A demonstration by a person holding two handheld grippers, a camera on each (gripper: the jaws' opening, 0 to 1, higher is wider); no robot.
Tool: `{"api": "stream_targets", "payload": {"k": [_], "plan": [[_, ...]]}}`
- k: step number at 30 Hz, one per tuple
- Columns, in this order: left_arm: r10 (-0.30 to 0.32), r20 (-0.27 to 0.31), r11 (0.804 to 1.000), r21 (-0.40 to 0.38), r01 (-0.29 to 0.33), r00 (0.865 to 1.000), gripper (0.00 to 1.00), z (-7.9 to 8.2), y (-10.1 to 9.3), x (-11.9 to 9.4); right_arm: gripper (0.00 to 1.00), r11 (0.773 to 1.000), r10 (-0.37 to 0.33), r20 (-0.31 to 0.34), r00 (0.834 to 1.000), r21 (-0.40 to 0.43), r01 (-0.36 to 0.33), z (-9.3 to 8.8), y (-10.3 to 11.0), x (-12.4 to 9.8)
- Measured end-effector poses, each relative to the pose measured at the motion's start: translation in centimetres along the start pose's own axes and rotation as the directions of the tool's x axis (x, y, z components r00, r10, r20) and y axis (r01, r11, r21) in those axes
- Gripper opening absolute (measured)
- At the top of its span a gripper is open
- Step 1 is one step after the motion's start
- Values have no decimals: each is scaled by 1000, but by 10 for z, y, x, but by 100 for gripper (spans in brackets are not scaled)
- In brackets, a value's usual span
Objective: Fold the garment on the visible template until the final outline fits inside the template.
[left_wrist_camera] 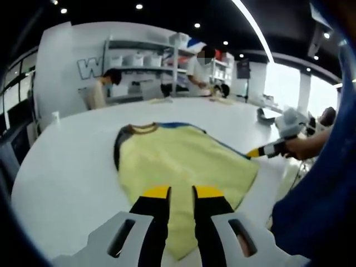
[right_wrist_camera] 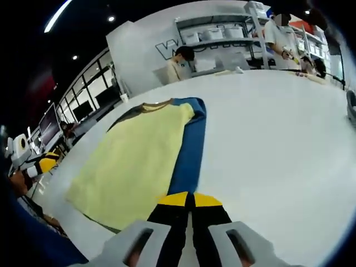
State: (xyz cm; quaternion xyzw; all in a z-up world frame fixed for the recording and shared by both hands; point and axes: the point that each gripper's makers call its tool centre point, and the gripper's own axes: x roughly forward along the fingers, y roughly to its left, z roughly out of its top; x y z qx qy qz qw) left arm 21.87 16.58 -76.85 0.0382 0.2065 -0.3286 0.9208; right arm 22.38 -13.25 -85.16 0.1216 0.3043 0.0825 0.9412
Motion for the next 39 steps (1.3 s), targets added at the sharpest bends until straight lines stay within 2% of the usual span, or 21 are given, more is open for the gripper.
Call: {"api": "stream_targets", "payload": {"k": [5,11,19,22,26,30,39], "plan": [[-1,2,1000,2,1,1000,13,0,-1,1,0,1000,5,15,1000,2,-5,8,-2,-3],[-2,-3,1000,0,2,1000,13,3,-8,3,0,1000,-9,27,1000,-16,9,18,-14,-9],[5,-13,1000,-6,-5,1000,13,2,-11,6,0,994,-46,4,999,-95,46,39,-58,-19],[13,-14,1000,-4,-13,1000,13,2,-10,6,0,993,-67,11,998,-100,68,51,-86,-20],[23,-21,1000,-6,-23,1000,13,1,-10,8,0,989,-101,16,995,-107,102,59,-112,-21],[34,-27,999,-8,-34,999,13,3,-14,11,0,986,-148,38,988,-75,150,73,-145,-18],[72,-30,997,-19,-72,997,13,8,-17,16,0,976,-218,70,973,-12,219,97,-192,-6]]}}
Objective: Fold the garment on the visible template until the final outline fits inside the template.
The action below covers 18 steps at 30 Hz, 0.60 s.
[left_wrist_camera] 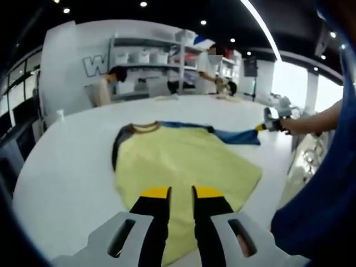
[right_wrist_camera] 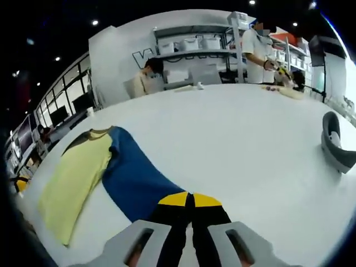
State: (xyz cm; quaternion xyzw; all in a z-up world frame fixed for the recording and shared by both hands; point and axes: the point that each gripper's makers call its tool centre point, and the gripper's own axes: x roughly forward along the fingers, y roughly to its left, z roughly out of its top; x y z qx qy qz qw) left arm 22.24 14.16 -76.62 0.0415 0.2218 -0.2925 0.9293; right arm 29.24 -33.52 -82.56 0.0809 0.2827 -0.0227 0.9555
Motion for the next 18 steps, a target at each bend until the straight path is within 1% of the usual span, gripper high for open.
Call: {"api": "stream_targets", "payload": {"k": [1,4,6,10,12,13,18], "plan": [[6,-2,1000,-2,-6,1000,13,1,-1,1,0,1000,-11,5,1000,11,10,5,-10,4],[14,-1,1000,-5,-14,1000,13,3,-3,1,0,1000,-20,7,1000,17,20,10,-18,8],[26,-6,1000,-6,-26,1000,13,3,-5,3,0,1000,-22,14,1000,15,22,17,-28,13],[30,-7,1000,-7,-30,1000,13,3,-5,3,0,1000,-22,14,1000,11,21,19,-30,15],[36,-17,999,-9,-37,999,13,2,-12,6,0,1000,-14,19,1000,5,14,25,-34,19],[36,-20,999,-9,-36,999,13,2,-13,7,0,1000,-15,20,1000,4,14,27,-39,20],[30,-32,1000,-1,-30,999,14,1,-20,8,0,1000,-9,29,1000,5,8,34,-48,26]]}}
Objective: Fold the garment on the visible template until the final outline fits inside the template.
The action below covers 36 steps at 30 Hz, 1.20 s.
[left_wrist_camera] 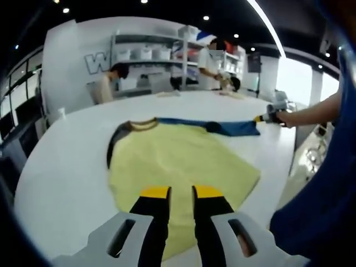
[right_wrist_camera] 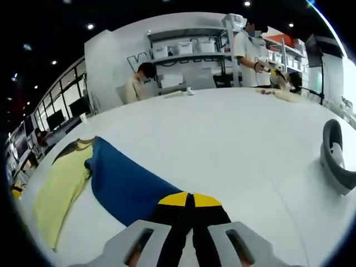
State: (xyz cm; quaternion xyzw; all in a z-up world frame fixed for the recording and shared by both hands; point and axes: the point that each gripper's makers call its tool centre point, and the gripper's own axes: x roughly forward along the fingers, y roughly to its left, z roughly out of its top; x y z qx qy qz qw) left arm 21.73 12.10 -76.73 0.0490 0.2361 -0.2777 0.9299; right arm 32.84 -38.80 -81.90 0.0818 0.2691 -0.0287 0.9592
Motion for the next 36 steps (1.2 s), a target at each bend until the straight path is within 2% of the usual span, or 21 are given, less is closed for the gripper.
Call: {"api": "stream_targets", "payload": {"k": [8,11,14,17,19,23,30,36], "plan": [[14,-27,1000,3,-14,1000,14,-1,0,-7,0,1000,9,9,1000,-4,-9,11,-18,14],[24,-30,1000,4,-24,999,13,-1,1,-8,0,1000,10,8,1000,-7,-10,12,-19,15],[29,-33,1000,1,-29,999,13,-3,1,-9,0,999,28,41,999,16,-29,19,-14,10],[29,-34,1000,-1,-29,999,13,-5,1,-8,0,999,47,37,998,14,-47,10,-11,2],[28,-34,1000,-3,-28,999,13,-5,1,-8,0,998,68,30,997,-22,-67,6,-5,-4],[25,-32,1000,-10,-26,999,13,-6,-1,-6,0,996,84,41,996,-40,-82,2,1,-12],[19,-31,1000,-11,-19,999,13,-8,-3,-5,5,997,70,14,997,-22,-70,-12,-7,-7],[43,-26,999,-24,-44,999,13,-9,-3,-10,12,994,69,-13,998,-83,-70,-16,-5,1]]}}
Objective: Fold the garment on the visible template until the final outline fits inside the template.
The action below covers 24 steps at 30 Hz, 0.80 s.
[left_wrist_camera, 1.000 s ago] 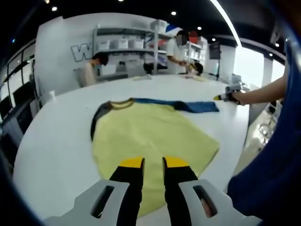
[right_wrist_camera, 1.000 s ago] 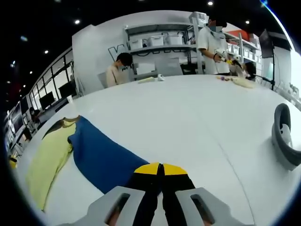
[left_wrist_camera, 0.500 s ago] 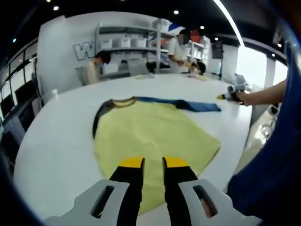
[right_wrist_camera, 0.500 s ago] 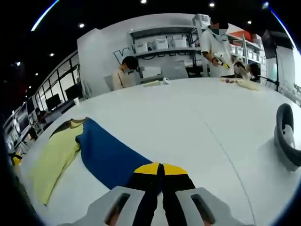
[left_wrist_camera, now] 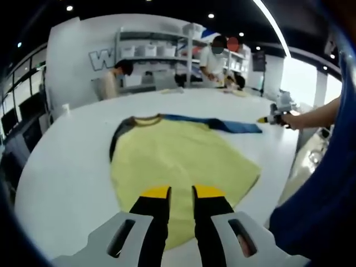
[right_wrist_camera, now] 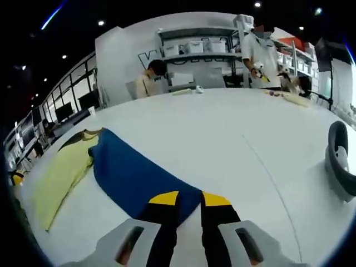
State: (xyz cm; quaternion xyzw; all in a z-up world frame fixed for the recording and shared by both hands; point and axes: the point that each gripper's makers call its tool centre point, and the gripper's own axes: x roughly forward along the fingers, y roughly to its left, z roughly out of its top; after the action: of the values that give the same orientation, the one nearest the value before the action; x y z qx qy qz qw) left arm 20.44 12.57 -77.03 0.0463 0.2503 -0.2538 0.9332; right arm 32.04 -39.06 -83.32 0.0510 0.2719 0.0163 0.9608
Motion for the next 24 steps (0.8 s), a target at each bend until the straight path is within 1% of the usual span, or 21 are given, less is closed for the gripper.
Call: {"api": "stream_targets", "payload": {"k": [3,5,8,9,14,18,19,21,22,23,24], "plan": [[9,-1,1000,-2,-9,1000,13,-1,-2,-4,16,1000,0,-1,1000,-7,0,2,-4,8],[21,-7,1000,-7,-21,1000,13,-2,-4,-7,19,999,-2,-19,1000,-39,1,0,-6,16],[28,-7,1000,-9,-28,1000,13,-1,-8,-10,19,998,4,-34,999,-65,-6,-1,-4,15],[32,-8,999,-10,-32,999,13,-1,-9,-11,19,995,-4,-47,999,-96,0,-3,-4,17],[40,-9,999,-9,-40,999,13,0,-12,-12,20,994,0,-51,999,-106,-5,-6,-4,21],[45,-12,999,-8,-45,999,13,2,-15,-13,15,992,-13,-66,998,-129,4,-8,-7,22],[45,-13,999,-7,-45,999,13,2,-15,-13,12,990,-10,-54,999,-142,3,-6,-8,23],[46,-16,999,-4,-46,999,13,5,-18,-14,9,989,-15,-58,998,-149,6,-8,-8,23],[46,-16,999,-4,-46,999,13,5,-18,-14,3,988,-16,-57,998,-155,7,-8,-8,23],[45,-16,999,-3,-45,999,13,4,-17,-14,0,986,-9,-56,998,-169,0,-8,-6,24],[45,-17,999,-2,-45,999,13,4,-17,-14,0,984,-8,-56,998,-181,-2,-8,-5,24]]}}
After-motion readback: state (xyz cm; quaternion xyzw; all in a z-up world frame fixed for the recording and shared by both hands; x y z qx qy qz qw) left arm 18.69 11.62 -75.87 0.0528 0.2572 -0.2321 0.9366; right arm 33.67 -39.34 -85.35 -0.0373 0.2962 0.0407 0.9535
